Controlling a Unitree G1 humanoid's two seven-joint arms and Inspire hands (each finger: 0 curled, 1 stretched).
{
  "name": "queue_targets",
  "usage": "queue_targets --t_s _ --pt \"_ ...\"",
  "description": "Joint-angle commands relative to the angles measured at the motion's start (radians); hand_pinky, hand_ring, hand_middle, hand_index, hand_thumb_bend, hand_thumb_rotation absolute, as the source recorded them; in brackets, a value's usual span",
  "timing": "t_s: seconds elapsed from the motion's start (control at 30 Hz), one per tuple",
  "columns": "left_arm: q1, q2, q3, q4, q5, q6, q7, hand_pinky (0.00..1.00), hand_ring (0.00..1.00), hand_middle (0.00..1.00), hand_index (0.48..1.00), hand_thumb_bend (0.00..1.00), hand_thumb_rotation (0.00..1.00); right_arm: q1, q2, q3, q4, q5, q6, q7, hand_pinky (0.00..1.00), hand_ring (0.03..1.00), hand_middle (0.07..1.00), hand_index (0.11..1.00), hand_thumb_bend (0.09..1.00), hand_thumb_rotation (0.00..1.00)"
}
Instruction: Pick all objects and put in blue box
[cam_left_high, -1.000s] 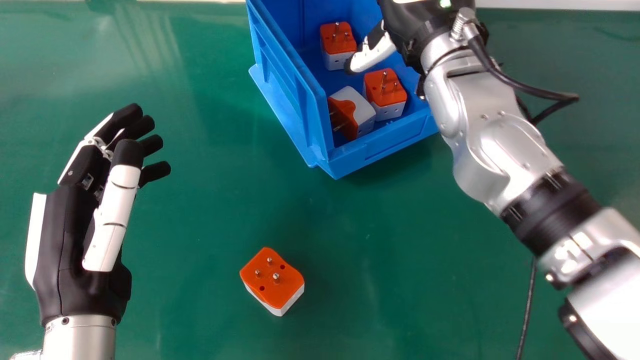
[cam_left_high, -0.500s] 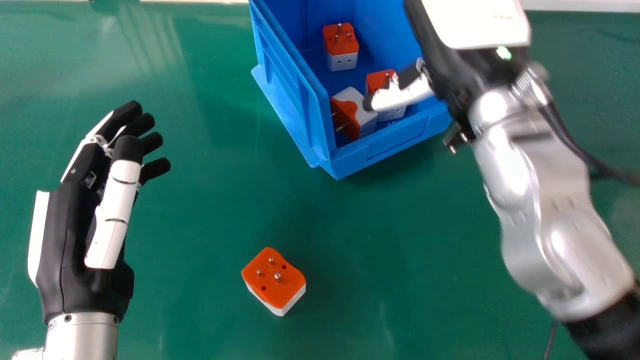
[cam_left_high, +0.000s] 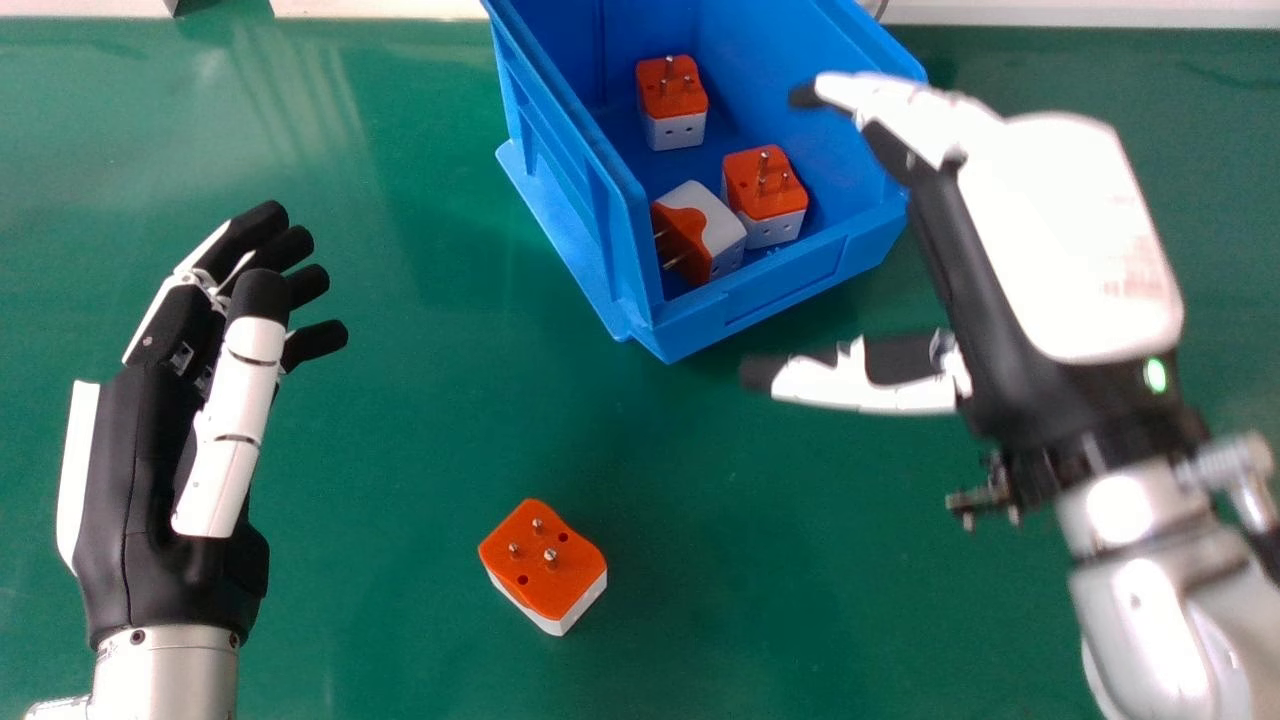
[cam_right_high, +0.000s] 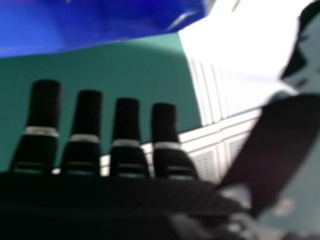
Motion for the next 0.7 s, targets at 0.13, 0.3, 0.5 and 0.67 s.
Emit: queue_targets --t_s 0.13,0.3,0.5,0.67 --pt "0.005 -0.005 0.002 -0.025 0.001 -0.013 0.003 0.78 0.83 0.85 0.82 0.53 0.67 0.123 -0.012 -0.029 -0.004 0.04 -0.183 -0.068 0.56 0.713 0.76 0.747 0.693 0.32" --pt "0.005 -0.006 0.004 -0.035 0.008 0.0 0.018 0.77 0.83 0.84 0.816 0.52 0.67 0.18 -0.04 -0.028 0.058 0.06 -0.342 -0.102 0.55 0.699 0.743 0.728 0.661 0.33" --pt "0.005 -0.011 0.004 -0.044 0.013 0.011 0.04 0.71 0.8 0.82 0.782 0.56 0.64 0.22 -0.069 -0.031 0.071 0.126 -0.447 -0.035 0.53 0.673 0.715 0.697 0.649 0.32" --pt "0.003 -0.014 0.006 -0.053 0.018 0.024 0.055 0.66 0.77 0.79 0.756 0.6 0.62 0.213 -0.061 0.002 0.083 0.168 -0.489 0.033 0.53 0.659 0.698 0.679 0.681 0.26"
